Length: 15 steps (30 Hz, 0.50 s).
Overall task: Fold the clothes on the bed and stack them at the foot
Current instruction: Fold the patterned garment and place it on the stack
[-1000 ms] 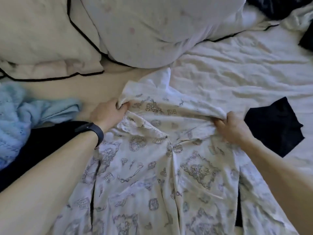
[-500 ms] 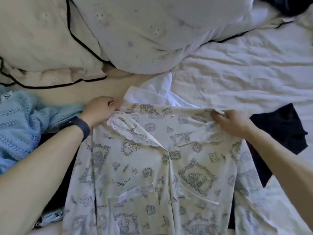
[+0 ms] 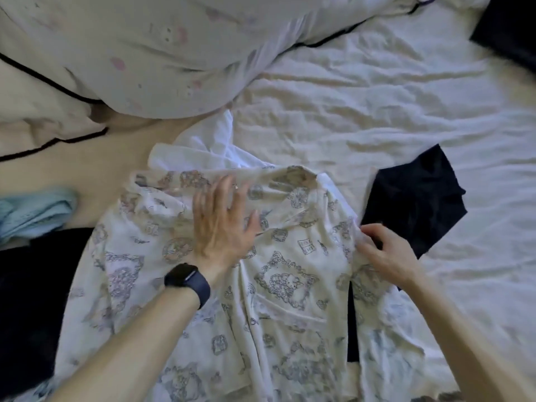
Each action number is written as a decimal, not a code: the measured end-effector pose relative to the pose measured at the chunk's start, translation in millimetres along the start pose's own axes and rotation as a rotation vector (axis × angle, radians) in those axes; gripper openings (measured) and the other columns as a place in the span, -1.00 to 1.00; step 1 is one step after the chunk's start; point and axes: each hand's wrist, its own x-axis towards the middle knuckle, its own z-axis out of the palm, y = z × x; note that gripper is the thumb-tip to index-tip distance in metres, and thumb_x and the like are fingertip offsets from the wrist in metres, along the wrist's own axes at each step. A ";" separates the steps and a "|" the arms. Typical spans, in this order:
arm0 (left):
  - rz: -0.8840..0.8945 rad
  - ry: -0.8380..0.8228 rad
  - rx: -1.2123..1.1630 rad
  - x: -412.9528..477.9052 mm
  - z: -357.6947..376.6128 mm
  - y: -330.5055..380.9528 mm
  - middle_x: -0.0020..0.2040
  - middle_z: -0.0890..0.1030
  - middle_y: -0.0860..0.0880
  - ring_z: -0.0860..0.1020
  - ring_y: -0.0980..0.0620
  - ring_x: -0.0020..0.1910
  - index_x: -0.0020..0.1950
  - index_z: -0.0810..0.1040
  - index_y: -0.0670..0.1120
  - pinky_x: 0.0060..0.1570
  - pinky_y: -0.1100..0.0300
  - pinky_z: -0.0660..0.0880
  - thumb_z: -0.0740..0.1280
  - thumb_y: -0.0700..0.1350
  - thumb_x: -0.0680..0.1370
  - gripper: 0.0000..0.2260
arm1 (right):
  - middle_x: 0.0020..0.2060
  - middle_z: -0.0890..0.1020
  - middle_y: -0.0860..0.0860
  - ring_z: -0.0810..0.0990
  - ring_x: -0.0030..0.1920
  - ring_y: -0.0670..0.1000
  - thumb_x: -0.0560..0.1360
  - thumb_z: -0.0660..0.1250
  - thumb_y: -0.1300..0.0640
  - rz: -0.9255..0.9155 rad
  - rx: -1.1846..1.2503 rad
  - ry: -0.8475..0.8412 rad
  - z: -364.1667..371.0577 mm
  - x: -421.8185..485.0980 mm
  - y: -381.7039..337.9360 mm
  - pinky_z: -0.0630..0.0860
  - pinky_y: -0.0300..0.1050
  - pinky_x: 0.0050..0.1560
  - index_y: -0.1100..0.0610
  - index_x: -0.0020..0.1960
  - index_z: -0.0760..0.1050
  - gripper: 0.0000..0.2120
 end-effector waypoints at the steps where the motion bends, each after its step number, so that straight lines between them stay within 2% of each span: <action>1: 0.090 -0.073 -0.025 -0.3 9.2 27.9 0.51 0.32 -0.18 0.28 -0.19 0.48 0.45 0.35 -0.02 0.39 -0.33 0.26 0.22 0.13 0.57 -0.51 | -0.08 0.61 -0.23 0.57 -0.03 -0.18 0.59 0.34 -0.08 -0.026 -0.058 -0.008 0.2 0.8 2.8 0.39 -0.30 -0.13 -0.14 0.05 0.55 -0.94; 2: 0.153 -0.144 -0.033 -0.1 18.6 54.6 0.55 0.28 -0.16 0.24 -0.19 0.52 0.50 0.32 0.03 0.42 -0.34 0.23 0.20 0.16 0.57 -0.49 | -0.09 0.60 -0.17 0.56 -0.05 -0.11 0.60 0.33 -0.08 -0.055 -0.111 -0.022 0.1 3.3 3.2 0.40 -0.21 -0.11 -0.05 0.04 0.56 -0.87; 4: 0.157 -0.273 -0.047 4.7 37.4 94.7 0.62 0.15 -0.10 0.12 -0.16 0.59 0.58 0.21 0.18 0.49 -0.34 0.11 0.16 0.21 0.59 -0.45 | -0.23 0.58 -0.08 0.54 -0.16 -0.01 0.61 0.30 -0.11 -0.062 -0.105 -0.012 -3.9 10.1 -1.3 0.43 -0.10 -0.19 0.04 -0.07 0.52 -0.77; 7: 0.035 -0.387 -0.002 12.7 60.0 108.0 0.66 -0.05 -0.08 -0.09 -0.11 0.62 0.61 -0.07 0.31 0.53 -0.30 -0.12 -0.02 0.32 0.61 -0.43 | -0.30 0.58 -0.09 0.54 -0.30 -0.06 0.64 0.25 -0.12 -0.065 0.138 0.207 -27.5 17.7 -13.6 0.43 -0.16 -0.34 -0.03 -0.07 0.37 -0.80; 9: 0.012 -0.377 0.055 12.9 66.7 100.1 0.66 -0.12 -0.08 -0.13 -0.08 0.63 0.60 -0.17 0.32 0.53 -0.30 -0.15 -0.07 0.37 0.61 -0.41 | -0.32 0.60 -0.07 0.57 -0.32 -0.05 0.66 0.22 -0.08 -0.163 0.227 0.389 -46.6 19.8 -20.3 0.40 -0.24 -0.40 -0.10 -0.02 0.30 -0.86; 11: 0.021 -0.374 0.104 12.7 69.3 93.5 0.66 -0.14 -0.05 -0.14 -0.06 0.63 0.59 -0.22 0.31 0.52 -0.32 -0.10 -0.04 0.38 0.59 -0.38 | -0.26 0.62 -0.15 0.59 -0.32 -0.10 0.65 0.22 -0.08 -0.207 0.295 0.493 -61.4 22.8 -18.8 0.38 -0.32 -0.39 -0.11 -0.01 0.29 -0.88; 13: 0.013 -0.391 0.135 12.1 70.2 92.2 0.65 -0.22 -0.01 -0.18 -0.04 0.62 0.57 -0.27 0.30 0.52 -0.33 -0.10 -0.04 0.38 0.59 -0.36 | -0.19 0.61 -0.29 0.59 -0.24 -0.17 0.60 0.28 -0.14 -0.160 0.297 0.451 -66.3 19.2 -8.3 0.41 -0.31 -0.28 -0.11 -0.02 0.36 -0.85; 15: -0.006 -0.418 0.152 12.3 69.4 96.4 0.59 -0.35 0.04 -0.28 0.00 0.60 0.56 -0.33 0.30 0.52 -0.33 -0.15 -0.06 0.38 0.60 -0.36 | -0.18 0.59 -0.28 0.58 -0.19 -0.16 0.54 0.34 -0.19 -0.091 0.270 0.383 -57.4 -0.6 15.9 0.47 -0.21 -0.21 -0.12 -0.04 0.42 -0.81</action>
